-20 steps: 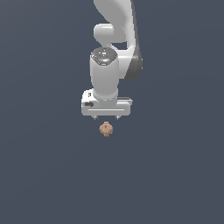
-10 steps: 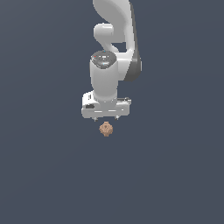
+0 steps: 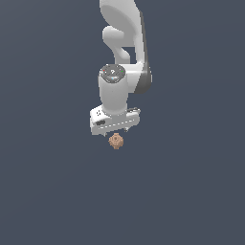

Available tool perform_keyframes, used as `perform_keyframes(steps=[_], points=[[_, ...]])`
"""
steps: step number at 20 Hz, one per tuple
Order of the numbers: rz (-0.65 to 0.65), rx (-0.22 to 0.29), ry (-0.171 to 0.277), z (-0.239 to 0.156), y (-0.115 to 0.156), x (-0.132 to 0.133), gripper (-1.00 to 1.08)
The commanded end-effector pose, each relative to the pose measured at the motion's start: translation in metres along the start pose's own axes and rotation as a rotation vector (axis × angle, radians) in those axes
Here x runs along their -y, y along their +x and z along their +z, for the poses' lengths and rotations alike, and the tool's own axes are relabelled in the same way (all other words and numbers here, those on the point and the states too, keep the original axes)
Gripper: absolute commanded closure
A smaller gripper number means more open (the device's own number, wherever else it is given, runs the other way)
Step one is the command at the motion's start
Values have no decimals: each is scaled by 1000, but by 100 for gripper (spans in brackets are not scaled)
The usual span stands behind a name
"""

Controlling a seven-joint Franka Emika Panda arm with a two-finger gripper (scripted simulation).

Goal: Pick up the object and move it to a goal position.

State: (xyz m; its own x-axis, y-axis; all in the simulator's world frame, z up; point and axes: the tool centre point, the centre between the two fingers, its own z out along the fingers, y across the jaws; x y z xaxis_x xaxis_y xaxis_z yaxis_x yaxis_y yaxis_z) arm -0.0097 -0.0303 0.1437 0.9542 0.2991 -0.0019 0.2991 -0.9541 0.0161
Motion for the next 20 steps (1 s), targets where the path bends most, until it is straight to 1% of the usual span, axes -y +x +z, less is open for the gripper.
perform_keyframes(steps=[1, 11, 16, 20], points=[[-68, 0, 1, 8, -2, 0, -92], [-318, -2, 9, 37, -12, 1, -92], [-399, -4, 13, 46, -15, 2, -92], [-438, -5, 14, 51, -16, 3, -92]])
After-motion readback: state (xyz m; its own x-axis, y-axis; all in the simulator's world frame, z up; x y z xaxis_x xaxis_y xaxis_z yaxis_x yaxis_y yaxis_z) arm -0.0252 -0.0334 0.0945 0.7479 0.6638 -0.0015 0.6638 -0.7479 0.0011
